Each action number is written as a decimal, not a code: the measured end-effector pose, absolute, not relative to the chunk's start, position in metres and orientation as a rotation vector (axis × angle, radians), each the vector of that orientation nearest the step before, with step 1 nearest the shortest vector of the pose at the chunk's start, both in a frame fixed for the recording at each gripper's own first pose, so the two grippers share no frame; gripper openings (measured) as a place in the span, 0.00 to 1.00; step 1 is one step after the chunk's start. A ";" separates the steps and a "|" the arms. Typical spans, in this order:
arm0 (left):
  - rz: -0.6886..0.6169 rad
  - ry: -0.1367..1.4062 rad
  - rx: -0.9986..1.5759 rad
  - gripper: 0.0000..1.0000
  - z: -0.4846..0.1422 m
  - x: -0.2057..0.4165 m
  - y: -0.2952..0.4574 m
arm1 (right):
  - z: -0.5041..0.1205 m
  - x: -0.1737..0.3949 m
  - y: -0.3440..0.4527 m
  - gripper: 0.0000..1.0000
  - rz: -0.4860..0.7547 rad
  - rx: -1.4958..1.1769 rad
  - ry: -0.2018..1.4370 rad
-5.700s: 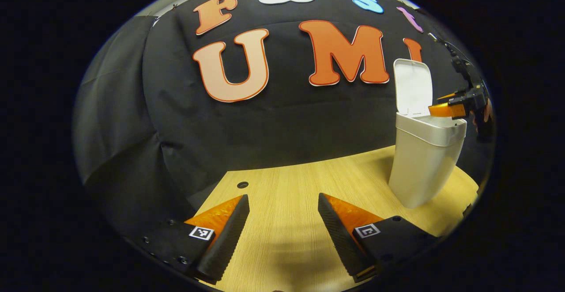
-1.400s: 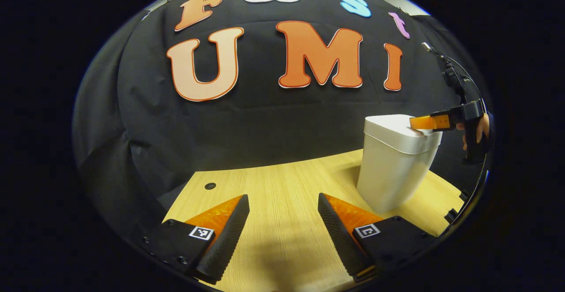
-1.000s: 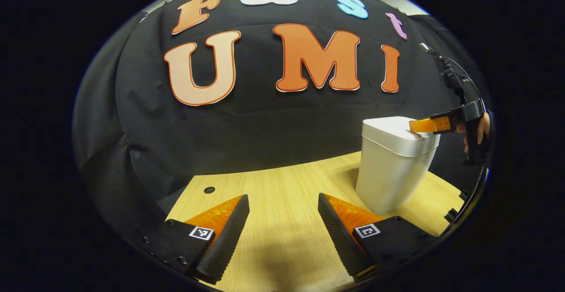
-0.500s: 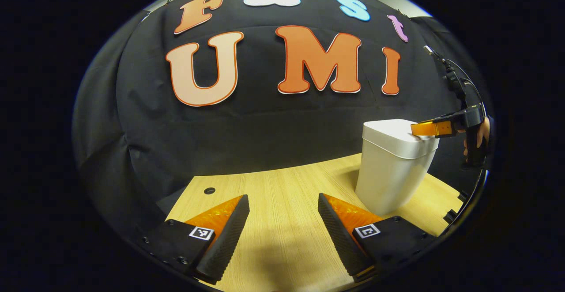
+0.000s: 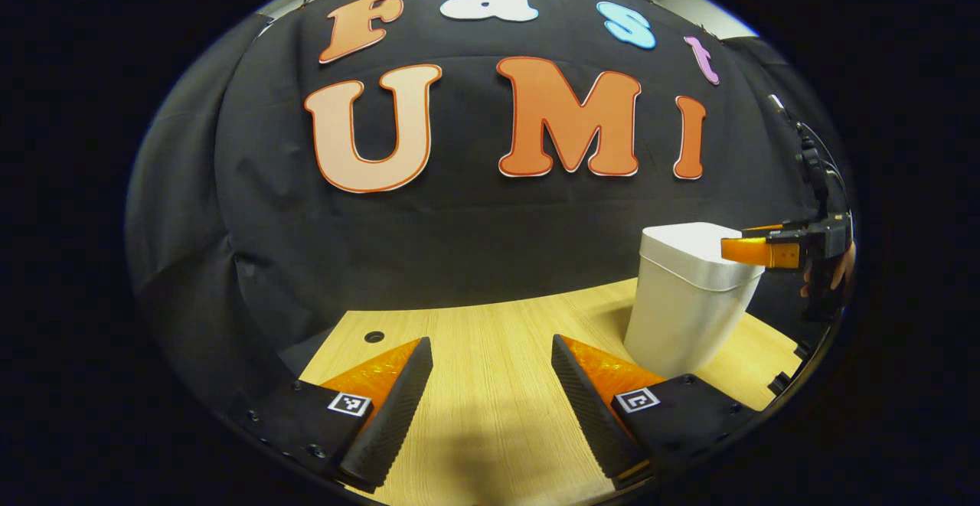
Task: Press the lid of the desktop garbage bin to open it, pick up the crumpled paper on the desktop and throw it into the bin, then pick up the pop can on the desktop and drop it into the bin, and finally close the garbage bin lid.
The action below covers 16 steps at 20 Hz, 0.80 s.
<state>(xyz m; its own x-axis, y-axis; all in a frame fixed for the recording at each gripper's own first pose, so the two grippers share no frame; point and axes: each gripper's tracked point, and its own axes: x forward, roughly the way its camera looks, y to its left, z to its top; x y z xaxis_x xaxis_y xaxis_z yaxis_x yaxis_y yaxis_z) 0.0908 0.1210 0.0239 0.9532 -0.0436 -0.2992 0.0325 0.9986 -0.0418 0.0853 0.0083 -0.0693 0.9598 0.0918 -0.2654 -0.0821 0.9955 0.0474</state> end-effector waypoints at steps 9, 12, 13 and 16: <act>0.016 0.209 -0.034 1.00 0.062 0.096 0.133 | -0.057 0.062 0.057 0.97 0.175 0.012 0.142; 0.033 0.164 -0.031 0.99 0.075 0.096 0.136 | -0.059 0.054 0.070 0.98 0.190 0.013 0.123; 0.036 0.148 -0.048 1.00 0.077 0.095 0.136 | -0.066 0.052 0.075 0.97 0.202 0.019 0.147; 0.042 0.143 -0.072 0.99 0.076 0.089 0.134 | -0.075 0.043 0.086 0.98 0.220 0.049 0.166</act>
